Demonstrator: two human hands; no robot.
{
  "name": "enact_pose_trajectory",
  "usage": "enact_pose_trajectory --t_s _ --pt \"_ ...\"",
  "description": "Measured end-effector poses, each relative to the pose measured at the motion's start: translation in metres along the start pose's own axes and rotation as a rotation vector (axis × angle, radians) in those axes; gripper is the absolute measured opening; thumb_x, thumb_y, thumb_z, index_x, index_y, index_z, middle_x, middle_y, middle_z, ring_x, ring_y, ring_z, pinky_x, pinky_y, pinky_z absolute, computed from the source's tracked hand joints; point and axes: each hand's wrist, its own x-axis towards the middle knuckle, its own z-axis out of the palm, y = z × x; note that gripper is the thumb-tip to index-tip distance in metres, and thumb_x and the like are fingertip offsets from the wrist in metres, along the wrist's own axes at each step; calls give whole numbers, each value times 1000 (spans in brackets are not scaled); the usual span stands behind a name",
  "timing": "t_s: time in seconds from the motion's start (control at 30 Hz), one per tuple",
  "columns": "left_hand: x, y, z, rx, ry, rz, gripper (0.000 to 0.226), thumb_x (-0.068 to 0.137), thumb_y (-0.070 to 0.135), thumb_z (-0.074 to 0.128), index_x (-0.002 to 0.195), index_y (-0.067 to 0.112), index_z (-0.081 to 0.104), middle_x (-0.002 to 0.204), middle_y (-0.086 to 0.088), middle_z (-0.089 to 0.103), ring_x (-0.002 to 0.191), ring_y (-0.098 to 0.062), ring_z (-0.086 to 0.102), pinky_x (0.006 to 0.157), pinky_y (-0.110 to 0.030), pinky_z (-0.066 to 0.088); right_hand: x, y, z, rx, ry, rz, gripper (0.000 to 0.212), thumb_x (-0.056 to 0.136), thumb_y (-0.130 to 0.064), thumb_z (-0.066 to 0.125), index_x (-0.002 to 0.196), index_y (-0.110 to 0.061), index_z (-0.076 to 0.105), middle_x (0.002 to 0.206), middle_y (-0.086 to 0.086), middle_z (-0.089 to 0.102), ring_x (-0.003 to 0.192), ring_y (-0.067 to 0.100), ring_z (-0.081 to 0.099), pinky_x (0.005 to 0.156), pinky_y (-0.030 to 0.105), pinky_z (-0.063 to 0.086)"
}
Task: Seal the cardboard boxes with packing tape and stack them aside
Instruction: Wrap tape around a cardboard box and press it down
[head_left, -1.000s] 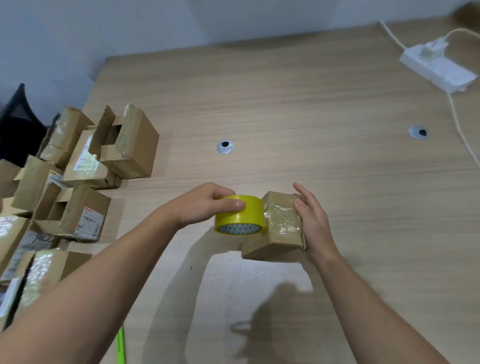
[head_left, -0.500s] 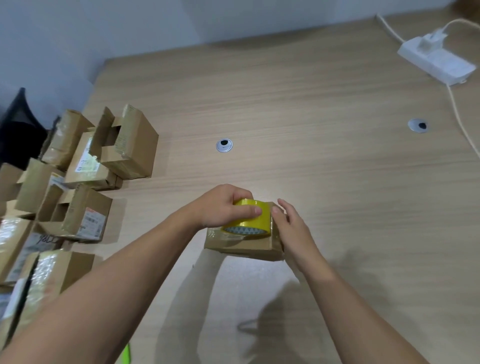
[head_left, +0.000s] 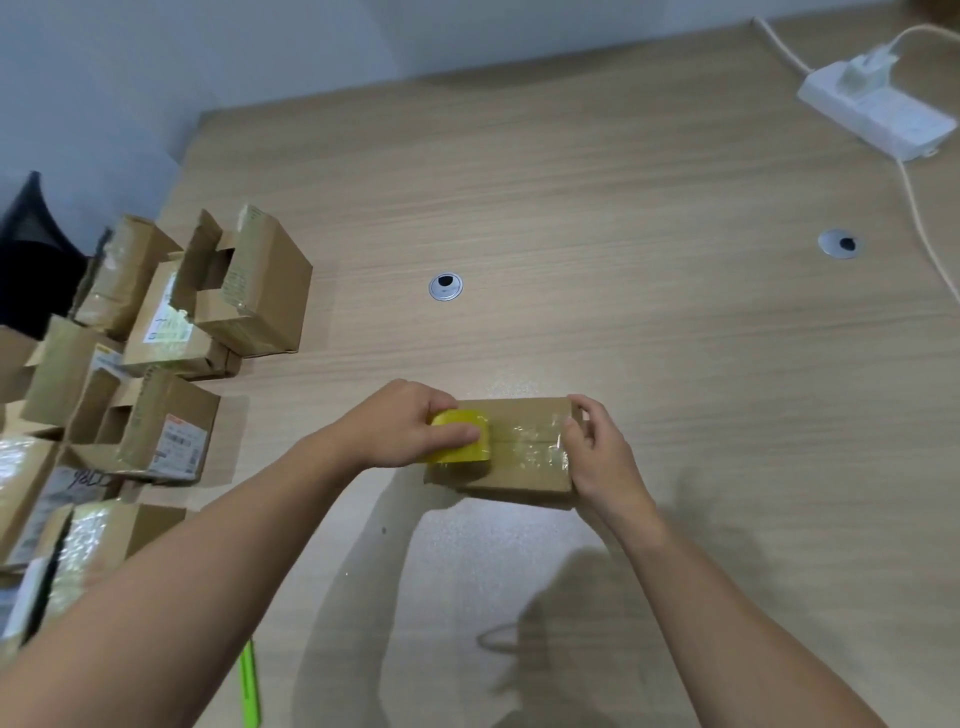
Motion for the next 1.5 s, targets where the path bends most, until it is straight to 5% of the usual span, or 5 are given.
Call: enact_pose_trajectory --t_s 0.3,0.43,0.57,0.83,1.5 --pt "17 -5 -3 272 24 -151 52 90 60 60 80 9 64 68 -4 57 68 -16 50 61 -33 36 22 -6 -5 10 -54 65 44 104 -24 45 148 -27 48 143 -9 54 115 4 57 83 7 43" --pt "28 6 3 280 34 -184 49 86 62 63 81 13 65 71 -2 56 76 -21 54 64 -33 39 26 -8 4 -9 24 146 50 102 -30 38 151 -28 42 151 -7 45 134 13 44 111 31 35" --pt "29 6 2 270 72 -165 50 85 66 62 93 17 67 84 -3 61 85 -22 55 71 -34 44 28 -5 18 -137 75 86 52 104 -45 43 149 -19 40 143 9 47 123 20 45 94 29 31" --pt "1 -27 -1 -216 81 -131 43 77 62 64 53 28 58 49 13 46 49 -2 43 51 -20 32 30 14 15 -152 79 48 47 105 -43 44 146 -20 45 143 6 49 133 21 44 101 29 33" --pt "25 -45 2 444 -50 -465 72 72 87 54 101 24 71 91 -1 60 87 -23 62 74 -33 47 28 14 14 -244 53 13 48 106 -40 43 150 -20 43 145 11 48 132 24 46 100 26 31"
